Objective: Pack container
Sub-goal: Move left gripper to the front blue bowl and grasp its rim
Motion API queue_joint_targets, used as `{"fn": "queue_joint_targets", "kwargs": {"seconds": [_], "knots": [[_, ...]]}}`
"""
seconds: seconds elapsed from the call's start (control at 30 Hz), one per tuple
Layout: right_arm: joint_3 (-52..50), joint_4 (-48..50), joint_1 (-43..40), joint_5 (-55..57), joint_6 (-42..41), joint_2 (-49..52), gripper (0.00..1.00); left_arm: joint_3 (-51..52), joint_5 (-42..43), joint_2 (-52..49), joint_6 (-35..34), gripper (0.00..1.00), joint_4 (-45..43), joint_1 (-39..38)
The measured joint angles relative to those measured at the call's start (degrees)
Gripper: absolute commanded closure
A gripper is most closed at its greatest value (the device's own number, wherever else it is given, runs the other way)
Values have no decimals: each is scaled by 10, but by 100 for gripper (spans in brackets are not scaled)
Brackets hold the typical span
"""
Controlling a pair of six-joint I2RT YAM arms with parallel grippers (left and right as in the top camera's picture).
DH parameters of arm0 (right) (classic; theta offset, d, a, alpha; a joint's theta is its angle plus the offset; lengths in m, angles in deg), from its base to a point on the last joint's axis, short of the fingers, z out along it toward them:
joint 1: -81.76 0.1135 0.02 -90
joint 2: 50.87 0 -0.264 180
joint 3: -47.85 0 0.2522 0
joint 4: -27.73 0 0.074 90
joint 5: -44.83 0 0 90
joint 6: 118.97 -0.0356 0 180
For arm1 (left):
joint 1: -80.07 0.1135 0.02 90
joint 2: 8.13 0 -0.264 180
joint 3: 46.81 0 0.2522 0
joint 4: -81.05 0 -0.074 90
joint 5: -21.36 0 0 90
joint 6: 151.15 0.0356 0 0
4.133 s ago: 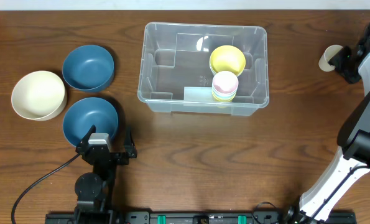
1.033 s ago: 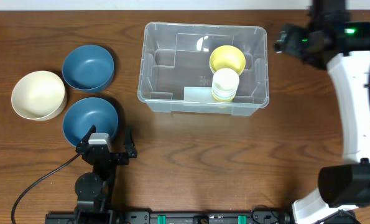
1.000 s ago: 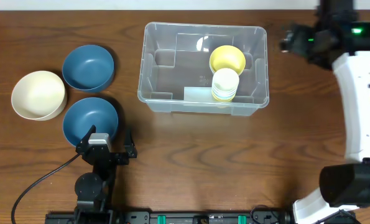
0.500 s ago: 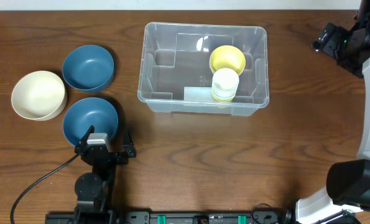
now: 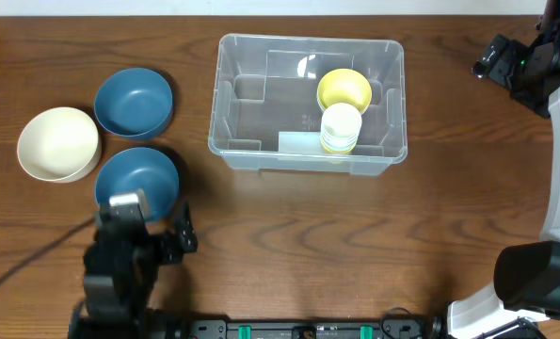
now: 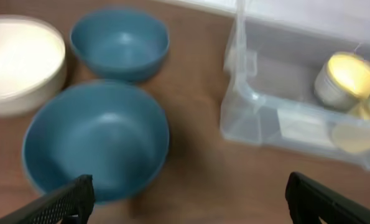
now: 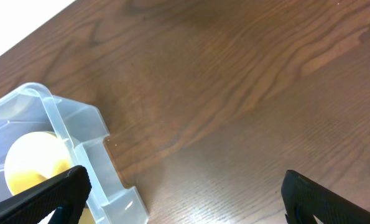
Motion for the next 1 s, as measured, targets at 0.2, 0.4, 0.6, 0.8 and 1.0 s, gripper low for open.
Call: {"fn": "queue_joint_targets", "kwargs": {"seconds": [0.2,0.4,0.6,0.8,1.0], "knots": [[0,0,0,0,0,0,1,-89,25,-212,-12,2,25,0],[0,0,0,0,0,0,1,-97,28,-361,-12,2,-19,0],[0,0,0,0,0,0,1,-97,28,-469,17,2,-59,0],[0,0,0,0,0,0,1,-97,-22,-550,36,3,-81,0],[0,0,0,0,0,0,1,-97,-52,-612,41,53,-95,0]]}}
